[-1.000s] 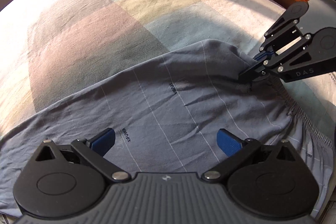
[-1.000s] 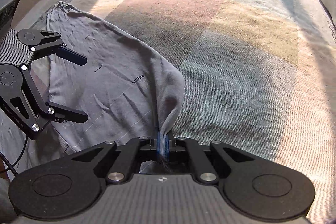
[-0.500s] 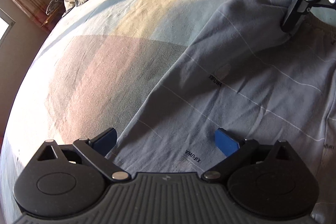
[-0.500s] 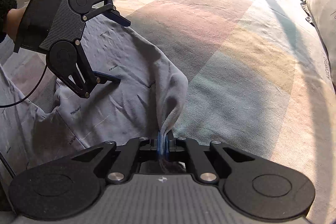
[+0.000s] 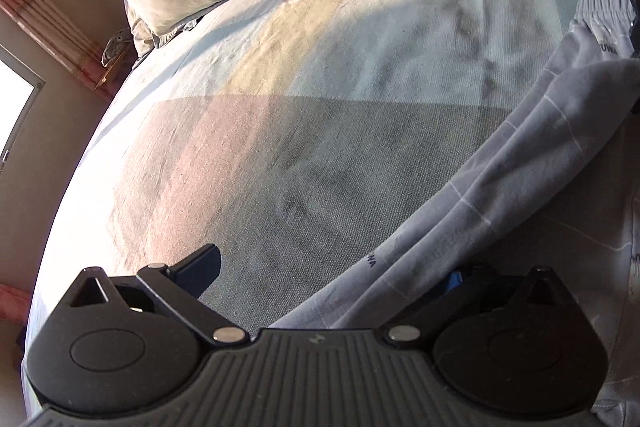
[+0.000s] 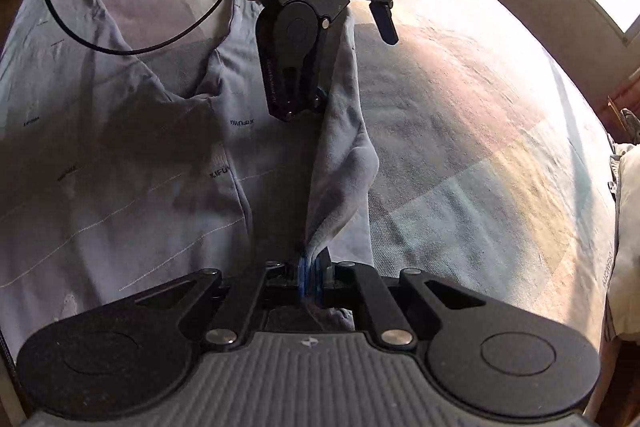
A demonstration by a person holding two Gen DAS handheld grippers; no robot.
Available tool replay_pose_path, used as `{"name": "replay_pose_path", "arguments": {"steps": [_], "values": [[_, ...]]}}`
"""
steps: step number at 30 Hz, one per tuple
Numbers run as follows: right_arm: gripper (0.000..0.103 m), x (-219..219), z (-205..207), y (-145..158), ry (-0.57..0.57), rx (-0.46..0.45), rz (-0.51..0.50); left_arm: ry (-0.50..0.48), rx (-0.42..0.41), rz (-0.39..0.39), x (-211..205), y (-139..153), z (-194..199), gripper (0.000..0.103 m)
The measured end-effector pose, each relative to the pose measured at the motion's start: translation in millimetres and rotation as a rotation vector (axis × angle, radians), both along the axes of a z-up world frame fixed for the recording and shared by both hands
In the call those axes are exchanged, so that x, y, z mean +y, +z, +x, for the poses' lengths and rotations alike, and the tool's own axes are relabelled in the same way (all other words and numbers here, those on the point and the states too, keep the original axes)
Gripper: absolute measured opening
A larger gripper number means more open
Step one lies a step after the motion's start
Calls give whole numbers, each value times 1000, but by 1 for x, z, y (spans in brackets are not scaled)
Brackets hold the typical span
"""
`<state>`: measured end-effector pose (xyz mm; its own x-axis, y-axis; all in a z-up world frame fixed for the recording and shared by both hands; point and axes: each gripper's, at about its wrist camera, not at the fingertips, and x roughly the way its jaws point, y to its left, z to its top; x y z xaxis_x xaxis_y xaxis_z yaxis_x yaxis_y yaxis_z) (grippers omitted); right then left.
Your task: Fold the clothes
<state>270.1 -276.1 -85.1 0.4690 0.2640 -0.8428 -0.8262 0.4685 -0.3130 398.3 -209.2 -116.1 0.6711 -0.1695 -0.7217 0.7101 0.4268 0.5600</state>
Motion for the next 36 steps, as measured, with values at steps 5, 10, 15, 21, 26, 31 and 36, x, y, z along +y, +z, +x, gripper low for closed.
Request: {"name": "replay_pose_path", "arguments": {"steps": [5, 10, 15, 21, 26, 31, 36], "values": [[7, 6, -21, -17, 66, -45, -77, -92, -86, 50, 2, -6, -10, 103], [7, 2, -18, -17, 36, -36, -62, -235, -182, 138, 10, -16, -15, 103], [7, -1, -18, -19, 25, -34, -61, -377, -277, 226, 18, -26, -21, 103], [7, -1, -19, -22, 14, -32, -63, -470, -333, 288, 19, -32, -24, 103], [8, 1, -20, -24, 4, -25, -71, -502, -355, 320, 16, -36, -27, 102], [9, 2, -20, -23, 2, -19, -76, -599, -377, 372, 23, -41, -38, 93], [9, 3, -21, -25, 1, -18, -84, -589, -332, 412, 21, -51, -53, 34]]}}
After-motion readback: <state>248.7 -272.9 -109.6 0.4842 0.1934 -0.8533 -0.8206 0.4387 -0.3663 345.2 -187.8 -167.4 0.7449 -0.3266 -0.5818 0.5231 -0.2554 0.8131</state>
